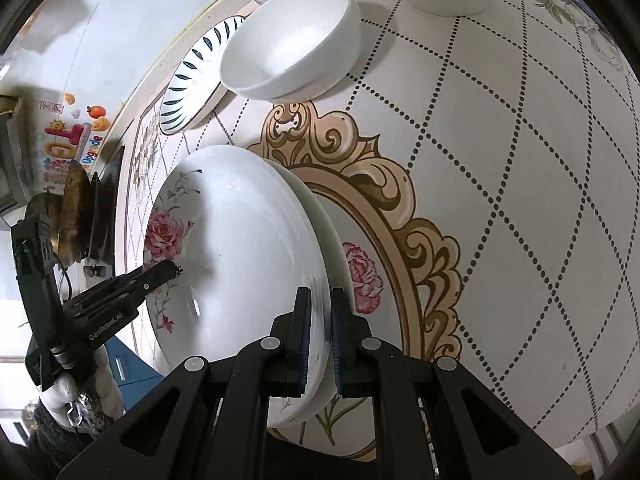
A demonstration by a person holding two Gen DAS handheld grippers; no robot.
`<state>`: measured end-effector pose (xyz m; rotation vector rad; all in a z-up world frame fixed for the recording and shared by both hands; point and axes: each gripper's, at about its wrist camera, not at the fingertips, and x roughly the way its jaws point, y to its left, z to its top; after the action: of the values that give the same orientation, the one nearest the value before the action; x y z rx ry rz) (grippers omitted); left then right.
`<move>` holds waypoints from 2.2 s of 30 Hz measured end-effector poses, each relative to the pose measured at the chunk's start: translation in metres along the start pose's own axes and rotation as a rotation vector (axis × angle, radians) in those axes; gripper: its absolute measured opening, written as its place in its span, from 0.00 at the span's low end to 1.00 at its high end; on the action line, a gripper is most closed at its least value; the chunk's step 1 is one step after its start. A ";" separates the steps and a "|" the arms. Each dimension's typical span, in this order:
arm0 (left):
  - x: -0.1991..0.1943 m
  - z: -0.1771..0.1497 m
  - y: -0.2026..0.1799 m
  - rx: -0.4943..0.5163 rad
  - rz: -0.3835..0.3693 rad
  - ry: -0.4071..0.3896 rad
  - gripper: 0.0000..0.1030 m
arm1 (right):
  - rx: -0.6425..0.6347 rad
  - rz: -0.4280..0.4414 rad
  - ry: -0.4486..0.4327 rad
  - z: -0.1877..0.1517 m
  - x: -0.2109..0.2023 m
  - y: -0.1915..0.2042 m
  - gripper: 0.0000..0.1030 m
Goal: Organize plates and bowls
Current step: 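Carry the stacked plates with both grippers onto the gold-framed flower print, then open both grippers and move them toward the blue-striped plate, then close both grippers on the blue-striped plate rim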
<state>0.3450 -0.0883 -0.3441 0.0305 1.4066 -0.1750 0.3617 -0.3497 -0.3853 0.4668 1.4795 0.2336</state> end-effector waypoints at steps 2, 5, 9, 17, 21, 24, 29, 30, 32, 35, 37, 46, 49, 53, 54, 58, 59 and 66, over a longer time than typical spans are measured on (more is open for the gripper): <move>0.002 -0.001 0.000 -0.009 0.000 0.002 0.22 | -0.007 0.001 0.003 0.001 0.000 0.000 0.10; 0.002 -0.001 -0.001 -0.012 0.006 0.000 0.22 | -0.018 -0.001 0.006 0.002 0.000 0.002 0.10; 0.006 0.005 -0.009 -0.008 0.022 -0.001 0.23 | -0.039 -0.018 0.021 0.003 0.000 0.005 0.10; 0.008 0.002 -0.018 0.000 0.052 -0.006 0.22 | -0.044 -0.027 0.071 0.000 0.001 0.010 0.13; 0.010 0.002 -0.019 -0.008 0.054 -0.006 0.23 | -0.028 -0.025 0.108 0.000 0.002 0.011 0.13; 0.006 0.001 -0.014 -0.025 0.048 -0.005 0.23 | -0.015 -0.022 0.126 0.001 0.000 0.010 0.14; 0.002 0.003 -0.007 -0.061 0.031 0.006 0.23 | -0.006 0.003 0.137 0.005 -0.014 0.007 0.19; -0.003 0.003 -0.005 -0.072 0.021 0.003 0.22 | -0.003 0.015 0.138 0.006 -0.018 0.007 0.19; -0.020 0.006 0.000 -0.087 -0.005 -0.019 0.23 | 0.001 0.034 0.124 0.013 -0.033 0.011 0.19; -0.054 0.023 0.010 -0.110 -0.050 -0.079 0.23 | -0.009 0.082 0.084 0.027 -0.057 0.028 0.20; -0.072 0.042 0.023 -0.123 -0.078 -0.120 0.35 | -0.013 0.128 0.053 0.043 -0.073 0.044 0.28; -0.035 0.165 0.094 -0.174 -0.121 -0.118 0.58 | 0.013 0.104 -0.016 0.182 -0.038 0.116 0.47; -0.002 0.192 0.107 -0.177 -0.127 -0.062 0.58 | 0.040 0.056 0.014 0.218 -0.008 0.121 0.47; 0.029 0.215 0.112 -0.159 -0.137 -0.003 0.58 | 0.052 -0.020 0.058 0.248 0.026 0.123 0.47; 0.034 0.218 0.112 -0.154 -0.141 0.006 0.58 | 0.056 -0.032 0.071 0.251 0.032 0.121 0.46; 0.046 0.228 0.109 -0.128 -0.148 0.022 0.58 | 0.059 -0.101 0.098 0.260 0.053 0.116 0.40; 0.049 0.230 0.108 -0.120 -0.149 0.024 0.58 | 0.061 -0.116 0.102 0.262 0.056 0.115 0.39; 0.061 0.227 0.097 -0.073 -0.145 0.021 0.20 | 0.019 -0.235 0.098 0.266 0.082 0.114 0.12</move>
<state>0.5902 -0.0273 -0.3741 -0.1308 1.4356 -0.2433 0.6464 -0.2552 -0.4024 0.2963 1.6191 0.0570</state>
